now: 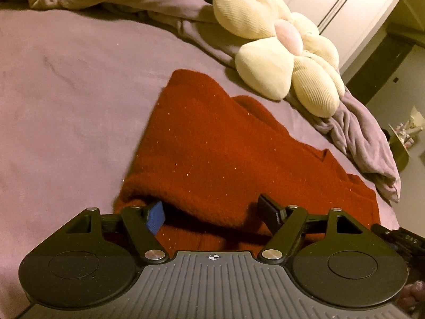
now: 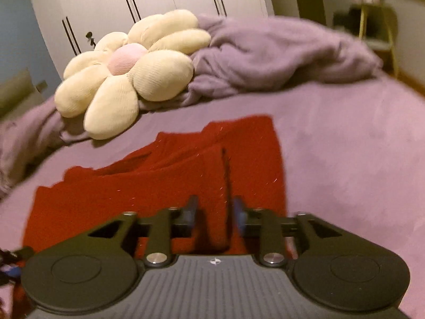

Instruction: Fold small clothes

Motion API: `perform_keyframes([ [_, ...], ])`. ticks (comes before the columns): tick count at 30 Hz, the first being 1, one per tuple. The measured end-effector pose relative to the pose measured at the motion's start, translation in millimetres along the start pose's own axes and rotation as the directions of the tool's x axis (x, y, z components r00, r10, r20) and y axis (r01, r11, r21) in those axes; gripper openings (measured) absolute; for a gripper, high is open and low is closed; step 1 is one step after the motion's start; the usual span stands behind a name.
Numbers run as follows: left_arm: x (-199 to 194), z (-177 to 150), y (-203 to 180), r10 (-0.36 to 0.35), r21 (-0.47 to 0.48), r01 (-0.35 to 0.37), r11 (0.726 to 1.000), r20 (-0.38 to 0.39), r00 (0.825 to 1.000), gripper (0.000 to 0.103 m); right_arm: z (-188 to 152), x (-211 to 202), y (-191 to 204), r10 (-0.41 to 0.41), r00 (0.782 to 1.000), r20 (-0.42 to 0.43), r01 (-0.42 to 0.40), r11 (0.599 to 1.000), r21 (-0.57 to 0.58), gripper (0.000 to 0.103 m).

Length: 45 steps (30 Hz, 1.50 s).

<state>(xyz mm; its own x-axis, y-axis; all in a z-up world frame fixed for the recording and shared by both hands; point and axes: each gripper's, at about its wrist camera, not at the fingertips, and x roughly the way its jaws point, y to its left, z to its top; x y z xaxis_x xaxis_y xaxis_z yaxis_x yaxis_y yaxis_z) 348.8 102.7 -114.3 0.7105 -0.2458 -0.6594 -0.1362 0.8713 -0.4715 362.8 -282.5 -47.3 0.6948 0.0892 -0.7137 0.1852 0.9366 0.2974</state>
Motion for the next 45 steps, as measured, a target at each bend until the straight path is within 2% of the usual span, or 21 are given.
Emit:
perform_keyframes([
  [3,-0.4,-0.1,-2.7,0.001,0.013,-0.001,1.000,-0.007,1.000,0.080,0.4,10.1,5.0,-0.009,1.000,-0.019,0.009,1.000,-0.012,0.040],
  [4,-0.7,0.0,-3.3,-0.003,0.014,0.003,1.000,-0.009,1.000,0.081,0.7,10.5,7.8,-0.006,1.000,-0.014,0.006,1.000,-0.013,0.037],
  [7,-1.4,-0.6,-6.7,-0.003,0.018,0.003,1.000,-0.015,1.000,0.083,1.4,14.3,17.5,-0.014,1.000,-0.012,0.013,0.997,-0.078,0.009],
  [10,-5.1,-0.5,-10.3,-0.005,0.029,0.005,1.000,-0.018,1.000,0.085,3.2,1.4,32.4,-0.065,0.996,0.066,0.077,0.978,-0.196,0.008],
  [12,-7.4,-0.2,-11.2,-0.009,0.039,0.010,0.999,-0.017,1.000,0.088,5.6,-13.6,36.1,-0.102,0.982,0.156,0.138,0.961,-0.239,0.008],
  [14,-6.9,-0.8,-10.4,-0.014,0.039,0.015,0.999,-0.029,0.999,0.088,6.6,-18.2,35.2,-0.161,0.968,0.195,0.208,0.944,-0.255,0.008],
  [18,-4.3,-2.8,-12.5,-0.006,0.053,0.008,0.999,-0.040,0.999,0.088,3.8,1.7,17.1,-0.204,0.975,0.086,0.218,0.953,-0.210,0.008],
  [22,-0.9,-4.1,-11.7,0.005,0.082,0.000,0.997,-0.061,0.998,0.089,-1.7,16.8,12.4,-0.236,0.970,0.062,0.244,0.939,-0.242,0.009],
  [25,-7.1,-4.5,-14.6,0.010,0.107,-0.002,0.994,-0.072,0.997,0.089,2.4,11.6,10.8,-0.245,0.969,0.047,0.249,0.943,-0.220,0.017],
  [28,-22.0,-6.3,-17.5,-0.026,0.115,0.031,0.993,-0.043,0.999,0.091,6.9,-14.4,1.3,-0.163,0.986,0.036,0.165,0.983,-0.078,0.021],
  [30,-30.4,-9.0,-18.5,-0.078,0.101,0.081,0.992,-0.033,0.996,0.092,2.7,-33.7,-8.8,-0.052,0.998,0.034,0.051,0.998,0.041,0.024],
  [32,-33.9,-13.3,-20.0,-0.136,0.075,0.139,0.987,-0.047,0.990,0.092,-7.9,-48.0,-20.8,0.072,0.997,0.030,-0.076,0.981,0.178,0.038],
  [35,-29.2,-21.3,-25.4,-0.175,0.031,0.179,0.983,-0.095,0.980,0.092,-29.6,-47.8,-35.0,0.229,0.974,0.002,-0.212,0.902,0.377,0.042],
  [37,-25.7,-25.6,-30.0,-0.179,0.013,0.182,0.983,-0.116,0.977,0.092,-40.6,-34.5,-35.4,0.270,0.961,-0.057,-0.214,0.860,0.463,0.044],
  [40,-21.9,-29.0,-34.2,-0.204,-0.016,0.203,0.979,-0.128,0.971,0.092,-49.2,-22.8,-24.7,0.296,0.953,-0.067,-0.227,0.841,0.490,0.046],
  [43,-15.3,-28.8,-36.9,-0.208,-0.036,0.205,0.978,-0.140,0.968,0.092,-47.9,-11.3,-17.9,0.270,0.961,-0.060,-0.205,0.840,0.503,0.044],
  [45,-11.6,-26.5,-38.5,-0.195,-0.024,0.193,0.981,-0.129,0.972,0.092,-44.1,-3.7,-19.8,0.270,0.962,-0.048,-0.203,0.819,0.537,0.041],
])
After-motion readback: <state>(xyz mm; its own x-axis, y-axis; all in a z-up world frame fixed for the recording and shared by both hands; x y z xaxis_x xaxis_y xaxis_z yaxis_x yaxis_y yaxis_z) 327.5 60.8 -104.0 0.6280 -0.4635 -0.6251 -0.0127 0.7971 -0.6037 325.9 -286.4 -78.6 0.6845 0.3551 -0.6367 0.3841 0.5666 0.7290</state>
